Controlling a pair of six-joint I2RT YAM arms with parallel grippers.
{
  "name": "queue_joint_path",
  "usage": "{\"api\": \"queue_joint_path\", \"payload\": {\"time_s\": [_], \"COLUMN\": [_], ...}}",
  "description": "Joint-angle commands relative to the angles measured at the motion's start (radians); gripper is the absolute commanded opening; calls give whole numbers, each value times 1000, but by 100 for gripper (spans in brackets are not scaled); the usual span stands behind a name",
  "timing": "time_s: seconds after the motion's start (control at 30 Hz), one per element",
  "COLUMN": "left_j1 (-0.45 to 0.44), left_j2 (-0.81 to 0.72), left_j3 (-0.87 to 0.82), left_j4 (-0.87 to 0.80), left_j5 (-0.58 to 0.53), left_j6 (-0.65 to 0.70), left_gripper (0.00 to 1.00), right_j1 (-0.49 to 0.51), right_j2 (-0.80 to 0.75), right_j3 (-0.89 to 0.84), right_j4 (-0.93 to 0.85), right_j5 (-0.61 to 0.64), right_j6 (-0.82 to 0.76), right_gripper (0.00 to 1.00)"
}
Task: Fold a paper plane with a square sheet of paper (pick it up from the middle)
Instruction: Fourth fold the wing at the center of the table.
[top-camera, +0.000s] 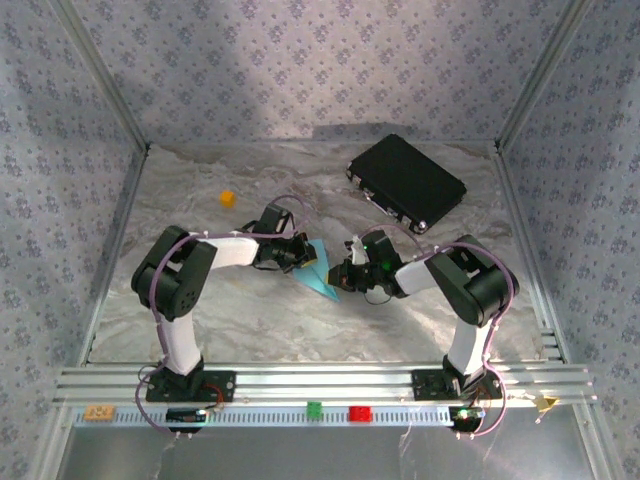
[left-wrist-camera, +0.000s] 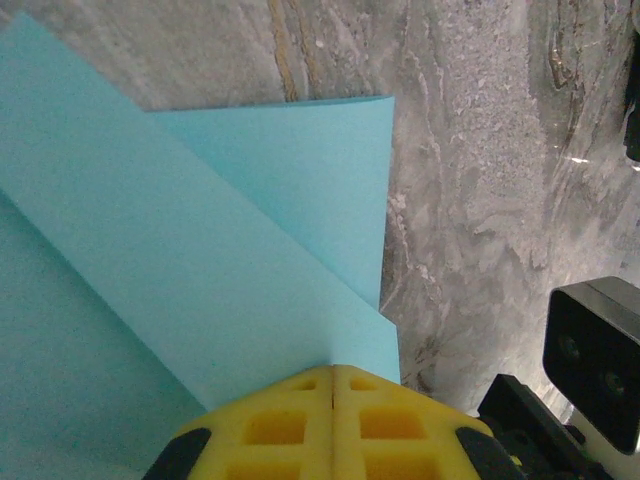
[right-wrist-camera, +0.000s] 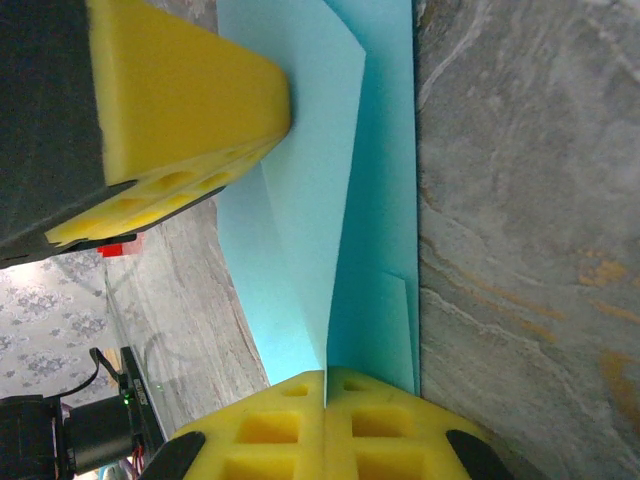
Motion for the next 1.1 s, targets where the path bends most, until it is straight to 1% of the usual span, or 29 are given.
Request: {"api": "queue_joint_path", "payload": {"time_s": [0.0,0.3,0.5,0.6,0.83,1.07], "left_j1": [-6,-5,-6,-6,-7,-6], "left_j2": [21,39,52,63,70,71], "left_j3": [35,46,63,64,60,59], "left_j4": [-4,-36,-116,-121,-133,-129], "left_j5": [-1,-6,-24,-19,-22,-19], "left_j6": [21,33,70,75,88,89], "left_gripper": [2,1,0,0,0,0], "right_j1": [-7,-7,-6,-4,4,10], "right_j2": [37,40,27,19,-36,-91], "right_j3": [9,9,10,7,5,-6], "right_j4": [-69,-77,-91,-98,-144,-225], "right_j5": [13,18,24,26,22,36], "right_j6": [6,10,2,2,-11,-36], "right_gripper": [3,3,6,8,13,14]}}
